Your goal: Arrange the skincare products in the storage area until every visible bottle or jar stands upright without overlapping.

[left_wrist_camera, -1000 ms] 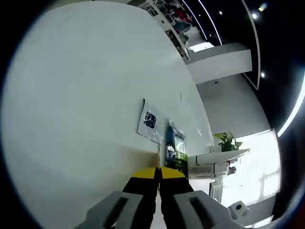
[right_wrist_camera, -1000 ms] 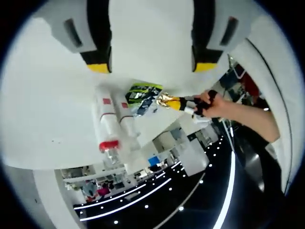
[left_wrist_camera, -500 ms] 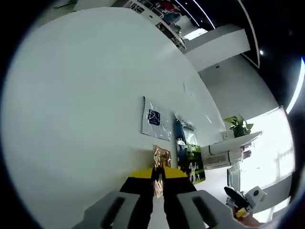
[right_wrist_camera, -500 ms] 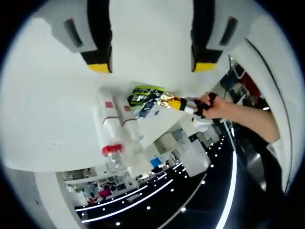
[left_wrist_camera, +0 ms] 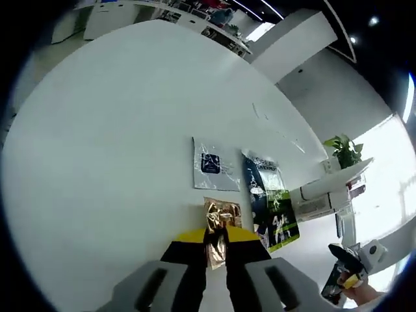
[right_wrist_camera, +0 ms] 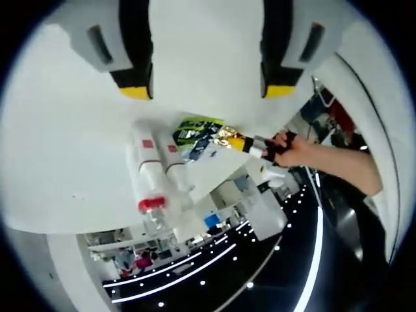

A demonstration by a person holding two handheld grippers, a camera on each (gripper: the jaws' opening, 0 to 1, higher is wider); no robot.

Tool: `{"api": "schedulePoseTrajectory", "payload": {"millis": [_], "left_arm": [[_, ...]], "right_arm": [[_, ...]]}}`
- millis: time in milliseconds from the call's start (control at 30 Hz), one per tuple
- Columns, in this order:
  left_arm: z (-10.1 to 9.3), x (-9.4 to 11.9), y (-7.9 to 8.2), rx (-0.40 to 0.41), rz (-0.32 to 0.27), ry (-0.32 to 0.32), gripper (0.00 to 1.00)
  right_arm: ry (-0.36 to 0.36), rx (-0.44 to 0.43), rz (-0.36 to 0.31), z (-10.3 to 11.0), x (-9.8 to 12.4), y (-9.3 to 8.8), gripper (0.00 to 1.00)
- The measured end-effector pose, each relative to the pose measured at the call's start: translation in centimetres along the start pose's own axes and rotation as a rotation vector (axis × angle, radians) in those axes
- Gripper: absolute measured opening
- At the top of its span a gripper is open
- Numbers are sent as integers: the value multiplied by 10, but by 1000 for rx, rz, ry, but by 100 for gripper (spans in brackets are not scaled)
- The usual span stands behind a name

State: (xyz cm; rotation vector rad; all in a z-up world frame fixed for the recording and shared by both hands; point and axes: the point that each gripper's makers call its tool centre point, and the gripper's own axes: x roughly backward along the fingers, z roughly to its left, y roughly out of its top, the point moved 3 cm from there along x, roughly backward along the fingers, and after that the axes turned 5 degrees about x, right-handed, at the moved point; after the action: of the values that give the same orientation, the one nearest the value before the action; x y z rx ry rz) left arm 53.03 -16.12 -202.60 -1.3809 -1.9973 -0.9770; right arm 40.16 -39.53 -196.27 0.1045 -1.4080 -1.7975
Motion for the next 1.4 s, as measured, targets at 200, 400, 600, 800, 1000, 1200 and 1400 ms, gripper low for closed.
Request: {"api": "schedulePoseTrajectory", "payload": {"millis": [200, 400, 600, 800, 1000, 1200, 1400], "left_arm": [[1, 1, 0, -39, 9, 43, 9], [1, 3, 1, -122, 19, 90, 11], [3, 5, 2, -180, 30, 129, 13], [6, 6, 3, -248, 38, 172, 16], [7, 6, 5, -273, 38, 194, 18], [8, 6, 3, -284, 46, 201, 19], [8, 7, -2, -296, 61, 205, 19]], "right_arm": [[1, -1, 0, 0, 1, 0, 65], [2, 0, 2, 0, 2, -1, 65], [7, -1, 6, 2, 1, -1, 65], [8, -4, 4, 1, 1, -2, 65], [6, -5, 4, 1, 2, -3, 65], [4, -6, 6, 1, 2, -4, 65], [6, -4, 7, 2, 2, -4, 65]]}}
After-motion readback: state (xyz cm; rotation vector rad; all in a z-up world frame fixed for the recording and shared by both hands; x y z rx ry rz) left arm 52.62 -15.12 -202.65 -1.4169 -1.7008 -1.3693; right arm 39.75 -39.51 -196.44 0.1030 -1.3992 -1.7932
